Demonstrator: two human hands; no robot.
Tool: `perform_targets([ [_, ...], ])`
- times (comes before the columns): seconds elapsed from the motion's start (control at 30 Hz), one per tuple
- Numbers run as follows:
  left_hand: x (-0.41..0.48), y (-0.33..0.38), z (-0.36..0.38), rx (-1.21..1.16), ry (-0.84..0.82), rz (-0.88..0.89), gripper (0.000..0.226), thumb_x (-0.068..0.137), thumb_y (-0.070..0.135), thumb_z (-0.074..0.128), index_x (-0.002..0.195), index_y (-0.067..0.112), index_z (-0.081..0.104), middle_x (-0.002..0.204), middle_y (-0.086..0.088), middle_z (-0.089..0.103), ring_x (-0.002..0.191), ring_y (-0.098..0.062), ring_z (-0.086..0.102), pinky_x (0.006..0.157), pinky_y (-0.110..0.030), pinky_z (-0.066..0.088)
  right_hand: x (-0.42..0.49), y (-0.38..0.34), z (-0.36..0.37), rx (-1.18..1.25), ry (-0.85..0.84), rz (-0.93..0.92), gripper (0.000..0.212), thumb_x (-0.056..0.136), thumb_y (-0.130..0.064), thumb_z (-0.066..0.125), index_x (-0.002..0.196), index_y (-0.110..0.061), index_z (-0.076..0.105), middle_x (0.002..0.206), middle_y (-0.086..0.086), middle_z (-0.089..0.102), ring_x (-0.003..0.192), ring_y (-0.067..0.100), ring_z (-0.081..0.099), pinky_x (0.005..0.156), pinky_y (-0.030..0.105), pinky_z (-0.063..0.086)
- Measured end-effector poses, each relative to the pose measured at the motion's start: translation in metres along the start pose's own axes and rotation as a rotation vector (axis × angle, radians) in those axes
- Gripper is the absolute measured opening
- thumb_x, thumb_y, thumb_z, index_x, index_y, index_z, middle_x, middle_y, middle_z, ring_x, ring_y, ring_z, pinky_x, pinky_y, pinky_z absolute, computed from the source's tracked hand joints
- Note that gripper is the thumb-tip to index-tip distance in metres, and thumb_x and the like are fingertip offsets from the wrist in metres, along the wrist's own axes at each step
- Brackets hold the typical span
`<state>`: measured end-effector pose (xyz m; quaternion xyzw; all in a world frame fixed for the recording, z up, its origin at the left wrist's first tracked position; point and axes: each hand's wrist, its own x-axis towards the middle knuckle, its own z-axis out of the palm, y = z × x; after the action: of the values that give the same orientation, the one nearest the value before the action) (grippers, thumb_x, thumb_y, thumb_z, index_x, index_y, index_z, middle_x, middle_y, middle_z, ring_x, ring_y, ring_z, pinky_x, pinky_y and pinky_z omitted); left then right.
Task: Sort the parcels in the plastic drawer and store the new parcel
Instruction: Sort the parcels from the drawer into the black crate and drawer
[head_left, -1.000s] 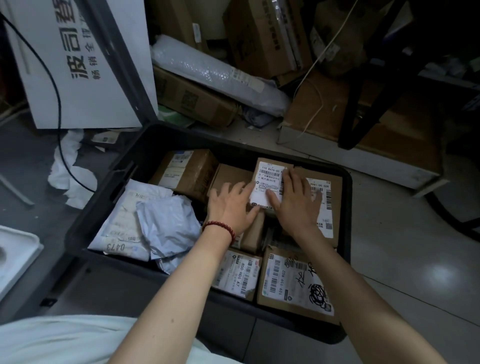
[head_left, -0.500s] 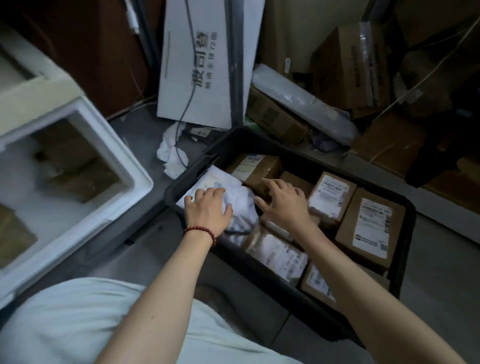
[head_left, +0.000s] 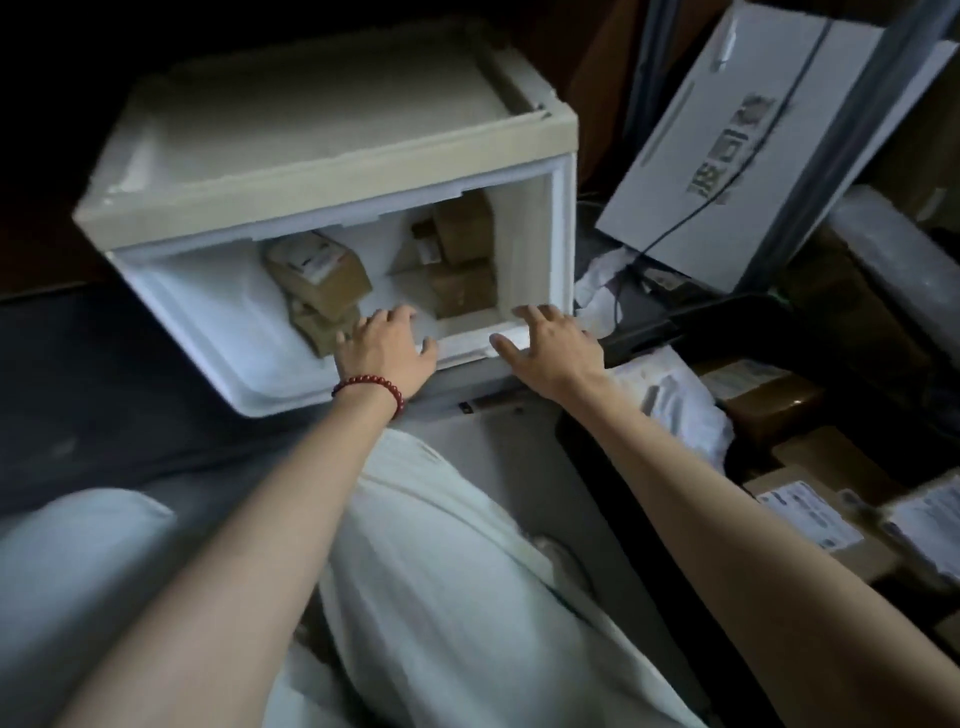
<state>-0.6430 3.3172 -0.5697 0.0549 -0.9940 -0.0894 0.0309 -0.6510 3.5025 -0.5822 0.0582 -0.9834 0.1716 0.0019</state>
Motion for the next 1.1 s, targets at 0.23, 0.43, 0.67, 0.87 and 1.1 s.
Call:
perform_targets([
  [0.23,0.002,-0.089,-0.014,0.021,-0.004,-0.197,0.054,0.093,0.045,0.048,0.14,0.019,0.037,0.139,-0.013,0.045,0.125,-0.035,0.044,0.096,-0.046,0.039,0.028,-0.074,0.025,0.007,-0.066,-0.175,0.066,0.095,-0.057,0.04,0.146,-0.016,0.031,0.146,0.009,0.036,0.131,0.03,0.039,0.097,0.044,0.04],
  [0.43,0.027,-0.123,-0.007,-0.039,-0.019,-0.209,0.062,0.092,0.044,0.052,0.144,0.019,0.03,0.14,-0.014,0.044,0.124,-0.035,0.046,0.093,-0.044,0.046,0.062,-0.099,0.046,-0.035,-0.138,-0.236,0.079,0.093,-0.057,0.048,0.151,-0.012,0.018,0.152,0.011,0.024,0.138,0.03,0.031,0.103,0.045,0.038],
  [0.67,0.082,-0.152,0.01,0.01,-0.039,-0.114,0.068,0.089,0.044,0.055,0.145,0.015,0.028,0.137,-0.02,0.046,0.122,-0.038,0.046,0.1,-0.048,0.043,0.119,-0.122,0.081,-0.101,-0.14,-0.295,0.082,0.09,-0.056,0.055,0.15,-0.014,0.018,0.149,0.012,0.026,0.134,0.03,0.035,0.097,0.045,0.044],
  [0.87,0.126,-0.151,0.039,-0.328,-0.046,-0.325,0.074,0.091,0.041,0.059,0.147,0.011,0.02,0.143,-0.014,0.04,0.118,-0.027,0.053,0.082,-0.023,0.041,0.166,-0.142,0.114,0.022,-0.139,-0.274,0.095,0.087,-0.05,0.061,0.153,-0.012,0.005,0.152,0.012,0.022,0.138,0.029,0.032,0.101,0.044,0.042],
  [1.1,0.159,-0.153,0.066,-0.388,0.01,-0.415,0.103,0.082,0.037,0.072,0.151,0.01,0.002,0.151,-0.014,0.027,0.134,-0.03,0.037,0.106,-0.037,0.037,0.199,-0.144,0.133,0.148,-0.085,-0.222,0.103,0.085,-0.035,0.071,0.153,-0.011,-0.002,0.16,0.012,0.002,0.146,0.026,0.016,0.112,0.035,0.029],
])
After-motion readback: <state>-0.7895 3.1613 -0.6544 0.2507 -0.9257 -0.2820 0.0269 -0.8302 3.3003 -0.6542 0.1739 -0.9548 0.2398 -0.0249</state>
